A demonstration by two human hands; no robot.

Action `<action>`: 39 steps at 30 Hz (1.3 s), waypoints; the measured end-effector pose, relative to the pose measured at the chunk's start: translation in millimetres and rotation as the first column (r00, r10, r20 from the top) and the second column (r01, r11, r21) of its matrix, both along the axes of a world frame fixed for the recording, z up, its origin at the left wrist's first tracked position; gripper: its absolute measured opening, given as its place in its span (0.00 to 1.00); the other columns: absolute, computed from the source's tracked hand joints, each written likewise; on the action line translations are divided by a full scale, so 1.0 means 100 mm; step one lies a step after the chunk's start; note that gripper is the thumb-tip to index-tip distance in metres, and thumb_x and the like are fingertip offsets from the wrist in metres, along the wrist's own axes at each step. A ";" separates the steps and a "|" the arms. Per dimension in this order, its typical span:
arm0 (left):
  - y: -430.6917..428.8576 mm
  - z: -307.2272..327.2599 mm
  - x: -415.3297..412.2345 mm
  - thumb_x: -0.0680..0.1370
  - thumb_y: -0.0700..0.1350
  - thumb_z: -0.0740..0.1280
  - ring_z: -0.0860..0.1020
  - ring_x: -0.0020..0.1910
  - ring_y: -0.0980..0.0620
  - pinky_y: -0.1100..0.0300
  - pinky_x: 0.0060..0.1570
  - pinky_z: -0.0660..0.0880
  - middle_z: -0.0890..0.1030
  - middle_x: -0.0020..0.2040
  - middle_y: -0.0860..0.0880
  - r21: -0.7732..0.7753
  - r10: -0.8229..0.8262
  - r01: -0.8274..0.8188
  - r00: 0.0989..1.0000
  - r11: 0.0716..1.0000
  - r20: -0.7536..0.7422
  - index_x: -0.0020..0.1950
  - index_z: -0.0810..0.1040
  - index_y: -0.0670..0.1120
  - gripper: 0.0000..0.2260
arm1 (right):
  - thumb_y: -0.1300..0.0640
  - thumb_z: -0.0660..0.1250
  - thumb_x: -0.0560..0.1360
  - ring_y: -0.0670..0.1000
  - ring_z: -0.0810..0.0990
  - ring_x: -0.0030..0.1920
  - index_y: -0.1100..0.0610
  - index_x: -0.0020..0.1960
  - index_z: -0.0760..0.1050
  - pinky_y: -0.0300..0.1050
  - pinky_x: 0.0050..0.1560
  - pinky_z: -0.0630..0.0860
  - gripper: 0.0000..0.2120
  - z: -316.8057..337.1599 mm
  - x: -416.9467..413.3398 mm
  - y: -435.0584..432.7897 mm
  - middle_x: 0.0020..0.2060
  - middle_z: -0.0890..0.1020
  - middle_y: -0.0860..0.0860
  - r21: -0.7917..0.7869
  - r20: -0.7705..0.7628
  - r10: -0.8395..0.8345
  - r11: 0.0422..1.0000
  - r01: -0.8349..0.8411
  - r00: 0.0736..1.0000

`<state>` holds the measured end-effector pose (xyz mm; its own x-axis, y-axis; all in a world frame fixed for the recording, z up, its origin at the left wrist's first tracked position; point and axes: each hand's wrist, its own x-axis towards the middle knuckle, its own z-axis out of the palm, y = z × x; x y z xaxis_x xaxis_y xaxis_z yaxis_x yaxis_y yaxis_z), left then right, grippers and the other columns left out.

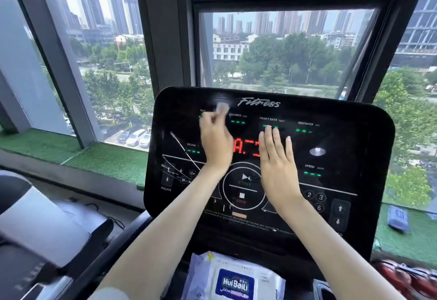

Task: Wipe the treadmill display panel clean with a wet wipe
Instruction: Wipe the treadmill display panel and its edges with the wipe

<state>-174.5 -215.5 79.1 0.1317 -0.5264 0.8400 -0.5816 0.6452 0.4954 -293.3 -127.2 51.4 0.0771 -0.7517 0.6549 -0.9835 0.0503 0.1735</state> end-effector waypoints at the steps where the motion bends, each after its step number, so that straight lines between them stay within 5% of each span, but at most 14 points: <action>1: 0.05 -0.06 -0.07 0.76 0.31 0.61 0.73 0.48 0.50 0.56 0.45 0.77 0.72 0.47 0.46 -0.083 -0.076 0.093 0.980 0.992 0.183 0.66 0.73 0.47 0.20 | 0.69 0.58 0.66 0.64 0.60 0.72 0.70 0.71 0.60 0.63 0.70 0.56 0.32 0.00 -0.01 0.00 0.71 0.62 0.66 -0.003 -0.002 0.006 1.000 -0.006 1.000; 3: 0.04 -0.11 -0.01 0.75 0.32 0.62 0.72 0.47 0.51 0.55 0.41 0.78 0.73 0.47 0.46 -0.163 -0.147 0.237 0.892 0.958 0.427 0.66 0.74 0.47 0.20 | 0.69 0.61 0.66 0.63 0.60 0.72 0.70 0.71 0.60 0.63 0.71 0.56 0.33 0.01 -0.02 0.01 0.71 0.62 0.66 0.001 -0.011 0.012 1.000 -0.012 1.000; 4: -0.05 -0.07 0.07 0.75 0.31 0.63 0.72 0.46 0.51 0.54 0.42 0.78 0.73 0.46 0.46 -0.168 -0.132 0.216 0.904 0.962 0.406 0.65 0.75 0.46 0.21 | 0.69 0.62 0.66 0.63 0.59 0.72 0.70 0.71 0.60 0.63 0.71 0.56 0.34 0.01 -0.02 0.01 0.71 0.62 0.66 0.011 -0.016 0.007 1.000 -0.007 1.000; 8: -0.15 0.09 0.18 0.76 0.29 0.62 0.72 0.43 0.51 0.58 0.47 0.76 0.69 0.45 0.48 0.091 0.055 -0.041 0.986 0.995 -0.156 0.65 0.75 0.47 0.21 | 0.70 0.66 0.65 0.62 0.57 0.73 0.69 0.72 0.58 0.61 0.72 0.55 0.37 0.03 0.00 0.02 0.72 0.60 0.65 0.047 -0.024 -0.029 0.998 0.030 0.999; 13: 0.01 -0.08 0.04 0.75 0.30 0.65 0.72 0.47 0.51 0.58 0.44 0.77 0.73 0.47 0.47 -0.153 -0.165 0.253 0.887 0.955 0.432 0.66 0.75 0.46 0.22 | 0.69 0.70 0.63 0.62 0.60 0.72 0.69 0.71 0.60 0.62 0.71 0.57 0.39 0.08 -0.03 0.07 0.71 0.62 0.64 0.088 -0.009 0.003 0.996 -0.002 1.000; 16: -0.11 -0.02 0.12 0.76 0.31 0.63 0.73 0.45 0.49 0.54 0.49 0.77 0.70 0.46 0.49 -0.021 -0.088 0.088 0.996 0.996 -0.009 0.65 0.75 0.47 0.20 | 0.72 0.70 0.60 0.59 0.60 0.73 0.67 0.72 0.61 0.61 0.71 0.55 0.41 0.14 -0.09 0.11 0.72 0.62 0.62 0.107 0.049 0.060 0.992 -0.065 0.997; 18: -0.01 0.03 -0.04 0.77 0.31 0.63 0.73 0.44 0.49 0.55 0.50 0.76 0.69 0.45 0.49 0.108 0.027 0.002 0.962 0.994 -0.271 0.65 0.76 0.46 0.19 | 0.74 0.67 0.60 0.57 0.58 0.73 0.66 0.72 0.61 0.60 0.73 0.50 0.41 0.17 -0.14 0.15 0.73 0.61 0.60 0.103 0.050 0.084 0.991 -0.089 0.995; 23: 0.19 -0.11 -0.28 0.74 0.29 0.65 0.72 0.45 0.51 0.58 0.44 0.77 0.73 0.46 0.46 -0.187 -0.172 0.253 0.915 0.949 0.365 0.65 0.75 0.45 0.22 | 0.73 0.65 0.59 0.57 0.57 0.74 0.67 0.72 0.60 0.57 0.73 0.44 0.41 0.10 -0.23 0.36 0.73 0.60 0.61 0.053 0.081 0.004 0.999 -0.008 0.997; 28: 0.11 0.02 -0.21 0.76 0.30 0.64 0.73 0.44 0.49 0.57 0.50 0.75 0.70 0.45 0.47 0.112 -0.012 0.045 0.960 0.993 -0.280 0.65 0.76 0.47 0.20 | 0.75 0.63 0.58 0.58 0.57 0.74 0.68 0.72 0.59 0.57 0.73 0.44 0.42 -0.01 -0.45 0.48 0.73 0.61 0.62 0.058 0.124 -0.065 0.997 0.059 0.990; 30: 0.22 0.01 -0.38 0.74 0.28 0.64 0.72 0.44 0.48 0.59 0.48 0.73 0.71 0.44 0.46 -0.007 -0.070 0.070 0.996 0.998 -0.060 0.63 0.77 0.45 0.21 | 0.76 0.63 0.58 0.59 0.59 0.73 0.68 0.72 0.60 0.57 0.73 0.43 0.42 -0.03 -0.48 0.47 0.72 0.62 0.63 0.071 0.120 -0.070 0.996 0.062 0.990; 33: 0.23 -0.06 -0.38 0.74 0.30 0.65 0.71 0.44 0.52 0.60 0.47 0.74 0.72 0.44 0.47 -0.161 -0.215 0.292 0.901 0.943 0.377 0.62 0.78 0.46 0.19 | 0.76 0.63 0.58 0.59 0.58 0.73 0.69 0.71 0.60 0.57 0.73 0.42 0.41 -0.05 -0.48 0.45 0.72 0.62 0.63 0.060 0.126 -0.063 0.997 0.056 0.990; 35: 0.06 -0.05 -0.22 0.75 0.29 0.65 0.70 0.43 0.53 0.58 0.49 0.74 0.70 0.43 0.49 -0.131 -0.207 0.240 0.952 0.962 0.226 0.61 0.79 0.46 0.19 | 0.76 0.63 0.58 0.60 0.60 0.73 0.69 0.71 0.60 0.58 0.72 0.43 0.41 -0.06 -0.48 0.44 0.72 0.62 0.63 0.052 0.119 -0.061 0.997 0.056 0.991; 38: 0.02 -0.03 -0.17 0.75 0.29 0.62 0.73 0.43 0.48 0.54 0.50 0.76 0.69 0.43 0.47 0.099 0.022 0.008 0.955 0.995 -0.297 0.63 0.77 0.45 0.20 | 0.75 0.63 0.57 0.61 0.61 0.72 0.69 0.71 0.61 0.61 0.71 0.48 0.41 -0.06 -0.47 0.42 0.71 0.64 0.64 0.045 0.114 -0.059 0.998 0.054 0.992; 39: 0.08 -0.01 -0.25 0.75 0.28 0.62 0.73 0.43 0.47 0.54 0.49 0.76 0.70 0.44 0.46 0.107 0.048 -0.017 0.955 0.994 -0.293 0.64 0.77 0.45 0.21 | 0.74 0.63 0.58 0.60 0.61 0.72 0.70 0.71 0.61 0.61 0.71 0.49 0.40 -0.07 -0.46 0.42 0.71 0.63 0.64 0.048 0.112 -0.059 0.997 0.054 0.992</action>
